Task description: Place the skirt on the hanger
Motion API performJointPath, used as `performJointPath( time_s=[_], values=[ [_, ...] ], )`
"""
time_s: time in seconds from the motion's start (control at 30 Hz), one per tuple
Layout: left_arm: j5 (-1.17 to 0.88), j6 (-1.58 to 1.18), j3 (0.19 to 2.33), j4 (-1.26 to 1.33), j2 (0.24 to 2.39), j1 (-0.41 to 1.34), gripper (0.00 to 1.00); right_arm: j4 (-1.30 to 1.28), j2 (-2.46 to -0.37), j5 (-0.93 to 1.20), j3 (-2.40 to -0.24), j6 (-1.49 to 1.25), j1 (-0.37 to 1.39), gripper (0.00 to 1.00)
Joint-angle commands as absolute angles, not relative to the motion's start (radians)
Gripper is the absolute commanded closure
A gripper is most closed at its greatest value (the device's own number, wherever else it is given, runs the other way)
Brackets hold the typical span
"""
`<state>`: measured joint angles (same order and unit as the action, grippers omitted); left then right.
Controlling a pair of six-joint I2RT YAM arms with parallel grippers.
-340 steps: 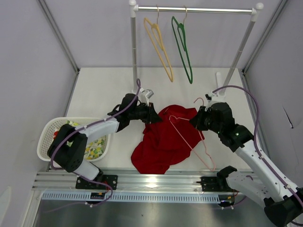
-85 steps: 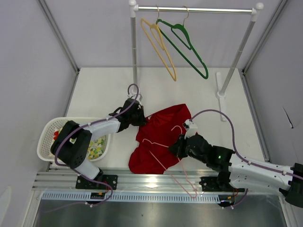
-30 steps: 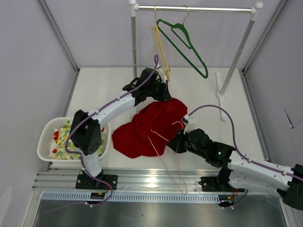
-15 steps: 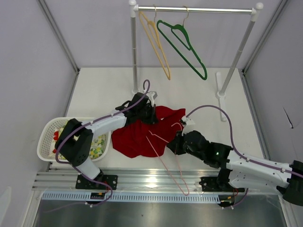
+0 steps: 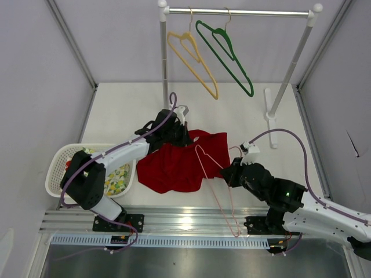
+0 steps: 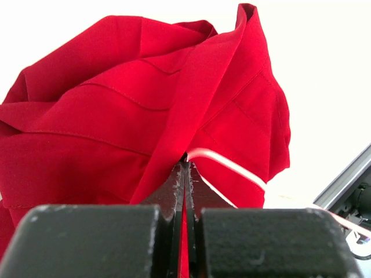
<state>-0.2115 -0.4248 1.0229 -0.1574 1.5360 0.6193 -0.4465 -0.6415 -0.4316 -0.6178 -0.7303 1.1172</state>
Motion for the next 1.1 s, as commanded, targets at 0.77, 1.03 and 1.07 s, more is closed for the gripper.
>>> performJointPath(
  time_s=[0.77, 1.03, 1.07],
  values=[
    [-0.198, -0.394, 1.117, -0.150, 1.528, 0.598, 0.83, -0.334, -0.686, -0.367, -0.664, -0.632, 0.971, 1.00],
    [-0.039, -0.414, 1.039, -0.225, 1.416, 0.656, 0.55, -0.334, -0.692, -0.342, -0.669, -0.638, 0.966, 1.00],
    [-0.002, -0.414, 1.026, -0.239, 1.385, 0.690, 0.52, -0.333, -0.695, -0.338, -0.666, -0.640, 0.965, 1.00]
  ],
)
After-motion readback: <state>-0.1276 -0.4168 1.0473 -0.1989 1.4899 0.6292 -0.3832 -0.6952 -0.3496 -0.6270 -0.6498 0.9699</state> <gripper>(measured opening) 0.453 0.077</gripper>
